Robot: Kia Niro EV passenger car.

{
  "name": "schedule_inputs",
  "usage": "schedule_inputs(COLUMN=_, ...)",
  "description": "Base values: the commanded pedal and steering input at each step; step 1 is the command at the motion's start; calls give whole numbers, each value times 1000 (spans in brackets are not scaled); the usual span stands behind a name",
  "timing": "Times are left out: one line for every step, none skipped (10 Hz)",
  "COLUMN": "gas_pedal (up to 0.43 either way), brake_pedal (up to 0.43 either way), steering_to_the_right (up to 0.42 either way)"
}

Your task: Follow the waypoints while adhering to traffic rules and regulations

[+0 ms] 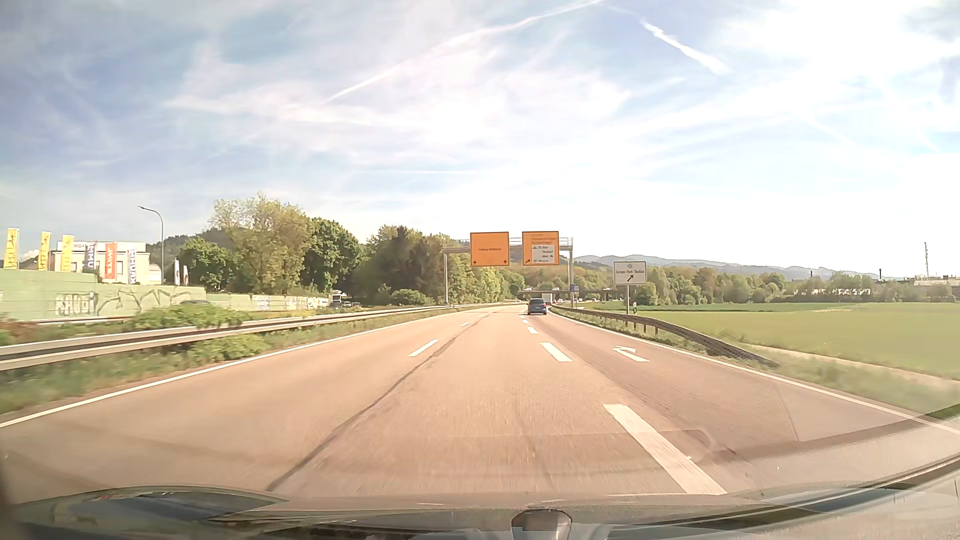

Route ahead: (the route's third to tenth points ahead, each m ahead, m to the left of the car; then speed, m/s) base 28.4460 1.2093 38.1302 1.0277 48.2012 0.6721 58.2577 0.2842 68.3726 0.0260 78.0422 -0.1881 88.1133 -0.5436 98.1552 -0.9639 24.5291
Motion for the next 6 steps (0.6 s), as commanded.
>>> schedule_inputs(gas_pedal=118, brake_pedal=0, steering_to_the_right=9)
schedule_inputs(gas_pedal=118, brake_pedal=0, steering_to_the_right=9)
schedule_inputs(gas_pedal=118, brake_pedal=0, steering_to_the_right=9)
schedule_inputs(gas_pedal=110, brake_pedal=0, steering_to_the_right=9)
schedule_inputs(gas_pedal=67, brake_pedal=0, steering_to_the_right=9)
schedule_inputs(gas_pedal=39, brake_pedal=0, steering_to_the_right=9)
